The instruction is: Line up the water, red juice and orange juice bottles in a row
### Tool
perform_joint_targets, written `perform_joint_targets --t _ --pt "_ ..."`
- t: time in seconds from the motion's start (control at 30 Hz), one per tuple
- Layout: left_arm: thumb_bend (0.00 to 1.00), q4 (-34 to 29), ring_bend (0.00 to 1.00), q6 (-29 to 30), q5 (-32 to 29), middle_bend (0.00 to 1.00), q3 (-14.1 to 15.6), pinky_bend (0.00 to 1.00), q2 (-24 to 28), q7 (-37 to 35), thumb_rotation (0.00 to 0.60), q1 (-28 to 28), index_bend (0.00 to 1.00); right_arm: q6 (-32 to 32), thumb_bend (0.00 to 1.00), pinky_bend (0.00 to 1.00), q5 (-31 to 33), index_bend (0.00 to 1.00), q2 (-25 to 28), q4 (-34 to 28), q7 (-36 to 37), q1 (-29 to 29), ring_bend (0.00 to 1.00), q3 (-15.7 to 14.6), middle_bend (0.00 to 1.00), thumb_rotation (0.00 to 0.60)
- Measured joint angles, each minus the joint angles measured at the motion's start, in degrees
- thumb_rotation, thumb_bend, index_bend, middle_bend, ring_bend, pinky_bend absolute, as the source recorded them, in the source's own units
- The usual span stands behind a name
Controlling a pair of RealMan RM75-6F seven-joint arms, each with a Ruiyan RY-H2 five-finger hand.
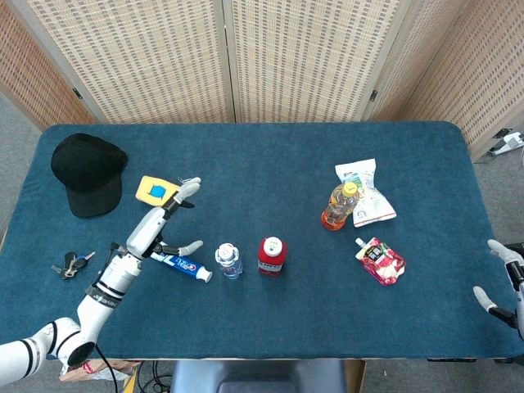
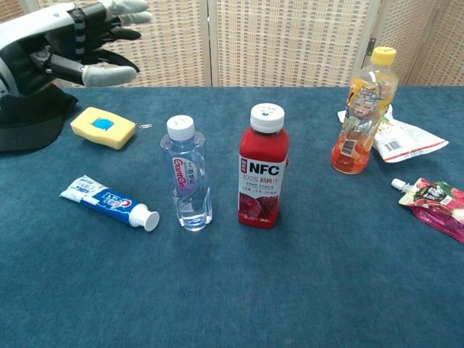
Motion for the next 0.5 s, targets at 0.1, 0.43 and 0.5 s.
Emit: perform_joint_targets --t 0.1,0.43,0.5 --pt "0.20 -0.51 0.03 0.38 -2.86 0.00 -0.92 0.21 1.46 1.76 0.600 1.49 0.00 -0.65 0.21 0.26 -0.26 0.22 0.27 -0.32 -0.05 0.40 0.22 -0.11 0.33 0.600" --pt "0.20 -1.07 0.03 0.10 -11.55 0.00 -2.33 0.21 7.63 10.30 0.600 6.92 0.00 -3.33 0.21 0.26 -0.91 0.22 1.10 -1.58 1.13 2.11 0.22 -0.46 0.33 0.600" --pt "0.20 -1.19 0.03 0.16 -12.55 0.00 -2.09 0.21 8.33 12.56 0.600 8.04 0.00 -4.04 0.21 0.26 -0.85 0.22 1.27 -1.77 1.36 2.49 0.22 -0.47 0.33 0.600"
